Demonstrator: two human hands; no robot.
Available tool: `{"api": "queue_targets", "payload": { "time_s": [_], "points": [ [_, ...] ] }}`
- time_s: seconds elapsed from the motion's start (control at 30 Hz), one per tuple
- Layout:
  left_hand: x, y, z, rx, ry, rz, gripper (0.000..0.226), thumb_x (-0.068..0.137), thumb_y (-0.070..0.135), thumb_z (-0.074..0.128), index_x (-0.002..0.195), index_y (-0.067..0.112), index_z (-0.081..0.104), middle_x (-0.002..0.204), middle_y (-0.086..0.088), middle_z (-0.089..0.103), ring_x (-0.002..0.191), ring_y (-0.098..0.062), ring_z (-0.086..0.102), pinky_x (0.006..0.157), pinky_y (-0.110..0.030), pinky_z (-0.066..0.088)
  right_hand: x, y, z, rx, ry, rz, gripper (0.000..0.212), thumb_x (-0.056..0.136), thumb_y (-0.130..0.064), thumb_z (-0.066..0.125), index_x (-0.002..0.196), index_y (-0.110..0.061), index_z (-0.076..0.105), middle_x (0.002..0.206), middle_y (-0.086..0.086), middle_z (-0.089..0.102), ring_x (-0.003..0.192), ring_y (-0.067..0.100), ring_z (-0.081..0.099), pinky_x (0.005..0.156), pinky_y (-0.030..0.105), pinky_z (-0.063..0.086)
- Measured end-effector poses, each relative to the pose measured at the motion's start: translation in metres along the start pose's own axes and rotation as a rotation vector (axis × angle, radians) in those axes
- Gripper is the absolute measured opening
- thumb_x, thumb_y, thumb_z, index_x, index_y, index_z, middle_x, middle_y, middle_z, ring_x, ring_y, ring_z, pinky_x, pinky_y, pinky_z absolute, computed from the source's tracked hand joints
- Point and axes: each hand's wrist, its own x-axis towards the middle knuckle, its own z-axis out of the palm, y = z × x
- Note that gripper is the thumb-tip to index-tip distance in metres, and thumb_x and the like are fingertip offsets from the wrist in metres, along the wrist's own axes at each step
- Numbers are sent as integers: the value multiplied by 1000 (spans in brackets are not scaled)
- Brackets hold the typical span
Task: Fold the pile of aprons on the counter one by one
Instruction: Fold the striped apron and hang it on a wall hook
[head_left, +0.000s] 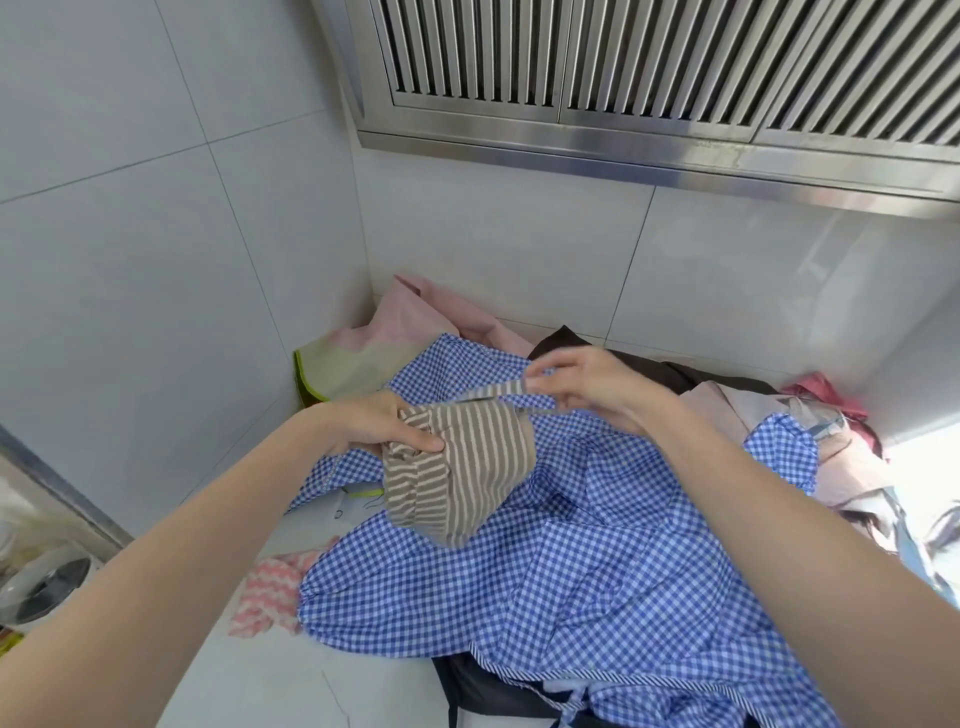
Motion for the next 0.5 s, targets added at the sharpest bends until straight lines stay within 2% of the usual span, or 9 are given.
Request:
{"api": "queue_targets", "payload": {
  "time_s": [0.07,0.1,0.13,0.17,0.23,0.27,0.3,0.37,0.5],
  "points": [
    [-4,0,4,46,-64,0,26,70,28,78,90,12,69,94,-2,73,89,-15,67,82,-26,55,5,-2,-6,239,186,63,31,85,-2,64,115,6,59,66,8,57,45,7,47,47,17,45],
    [-6,2,6,30,-94,10,30,68,30,78,90,12,69,95,-1,73,90,-14,68,80,-23,55,8,1,-7,205,256,115,33,87,-1,63,118,8,56,67,8,56,46,9,49,46,18,45],
    [-7,4,7,-7,-124,28,38,62,34,81,91,12,69,95,-1,73,90,-14,68,78,-21,54,8,3,-7,75,290,173,37,87,-4,63,120,8,53,75,10,58,57,13,55,52,21,48],
    [-7,5,6,-57,-137,48,49,55,38,85,93,11,69,97,-2,73,89,-14,69,75,-20,54,6,3,-5,-76,283,216,43,88,-14,65,125,3,50,93,11,61,77,17,60,67,25,50],
    [-8,5,1,-171,-129,85,71,37,46,92,94,9,69,99,-5,73,88,-15,69,73,-21,54,1,1,-4,-165,163,132,58,88,-37,62,134,-6,46,130,7,54,115,20,54,98,29,40],
    [-7,5,-2,-225,-116,102,79,29,49,93,93,9,69,99,-6,73,87,-15,70,72,-21,55,-2,-2,-5,-11,54,87,60,88,-45,57,134,-8,47,132,6,55,118,18,53,105,30,37],
    [-7,6,-5,-277,-101,117,84,23,49,93,93,9,68,97,-5,73,86,-15,70,71,-22,55,-8,-7,-2,164,-78,52,60,86,-49,52,131,-9,50,124,4,61,111,14,57,103,28,39],
    [-6,8,-8,-373,-72,139,91,17,47,94,96,10,66,96,-5,73,85,-15,70,72,-24,57,-16,-14,7,281,-252,16,58,80,-45,51,128,-11,52,106,-5,66,95,9,59,89,24,42],
    [-8,13,-10,-425,-50,151,97,14,47,94,101,13,65,98,-5,73,87,-17,70,79,-28,57,-16,-8,12,283,-279,5,63,73,-18,65,132,-22,41,130,-2,51,115,14,53,96,31,44]
  ]
}}
